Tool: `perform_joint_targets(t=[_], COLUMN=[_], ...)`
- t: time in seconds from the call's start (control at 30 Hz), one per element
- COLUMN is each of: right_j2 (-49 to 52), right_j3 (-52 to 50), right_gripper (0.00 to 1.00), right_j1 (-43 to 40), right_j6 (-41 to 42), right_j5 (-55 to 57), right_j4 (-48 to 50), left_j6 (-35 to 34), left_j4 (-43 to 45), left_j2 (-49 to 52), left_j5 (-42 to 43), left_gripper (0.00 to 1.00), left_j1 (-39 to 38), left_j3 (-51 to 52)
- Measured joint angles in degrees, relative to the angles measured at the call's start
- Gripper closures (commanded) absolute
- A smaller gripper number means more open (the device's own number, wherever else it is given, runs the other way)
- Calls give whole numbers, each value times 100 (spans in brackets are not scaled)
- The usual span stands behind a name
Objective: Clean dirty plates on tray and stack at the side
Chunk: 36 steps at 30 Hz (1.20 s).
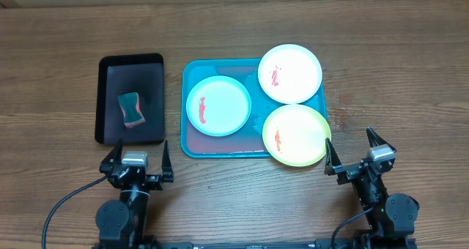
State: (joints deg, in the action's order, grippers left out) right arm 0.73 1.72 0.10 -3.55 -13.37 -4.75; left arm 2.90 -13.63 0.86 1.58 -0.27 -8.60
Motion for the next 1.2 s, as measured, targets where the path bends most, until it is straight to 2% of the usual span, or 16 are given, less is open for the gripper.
perform_joint_targets(t=[0.3,0.63,0.8,1.2], right_j2=[245,1751,2815,5381], right_j3=[916,2538,3657,6548], right_gripper=[0,0,0,0], right_j1=[0,0,0,0], right_j6=[170,212,229,247], right_j5=[-79,-385,-584,-953], right_j4=[-601,-1102,-1810,-4164], left_j6=[-87,-437,-494,-579], left_j4=[-356,-758,-1703,-5082], left_j2=[315,2258,3432,6487], left_j5=[-90,-96,-94,146], left_gripper=[0,0,0,0], left_j1=[0,0,0,0], left_j3=[-811,-2463,-3893,-7691])
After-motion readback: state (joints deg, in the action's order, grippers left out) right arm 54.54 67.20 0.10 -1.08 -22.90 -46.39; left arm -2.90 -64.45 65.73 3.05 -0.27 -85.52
